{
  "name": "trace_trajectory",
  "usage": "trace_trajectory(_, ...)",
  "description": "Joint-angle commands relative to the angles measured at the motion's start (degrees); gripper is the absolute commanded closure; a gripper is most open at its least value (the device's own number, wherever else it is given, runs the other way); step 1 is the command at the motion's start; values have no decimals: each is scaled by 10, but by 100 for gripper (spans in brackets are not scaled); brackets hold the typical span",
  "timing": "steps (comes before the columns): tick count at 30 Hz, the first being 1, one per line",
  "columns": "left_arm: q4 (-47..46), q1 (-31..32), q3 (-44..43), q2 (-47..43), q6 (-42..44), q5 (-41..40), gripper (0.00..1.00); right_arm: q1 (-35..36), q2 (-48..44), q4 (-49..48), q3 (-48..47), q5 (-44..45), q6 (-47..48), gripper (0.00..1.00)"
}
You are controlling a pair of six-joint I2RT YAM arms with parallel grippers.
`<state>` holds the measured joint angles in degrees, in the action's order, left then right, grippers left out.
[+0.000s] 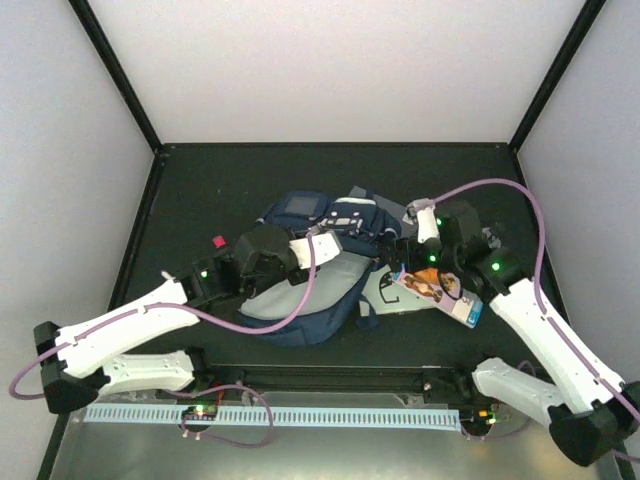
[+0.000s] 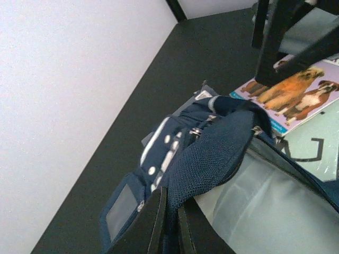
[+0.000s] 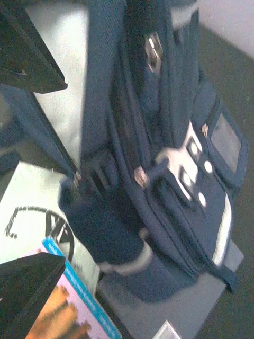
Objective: Pack the student bag
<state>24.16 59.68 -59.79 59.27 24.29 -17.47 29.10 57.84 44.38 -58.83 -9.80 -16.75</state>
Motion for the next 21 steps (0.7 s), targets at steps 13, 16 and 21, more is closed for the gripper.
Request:
trace_trajectory(13,-118,-5,-34,45,-18,103,98,1,-233,-531,296,-162,146,5)
trace_trajectory(16,-122,-6,-35,45,-17,121,98,5,-216,-509,284,-238,292,0)
trace_trajectory(21,-125,-5,-39,47,-16,149,98,13,-159,-482,240,-241,393,1)
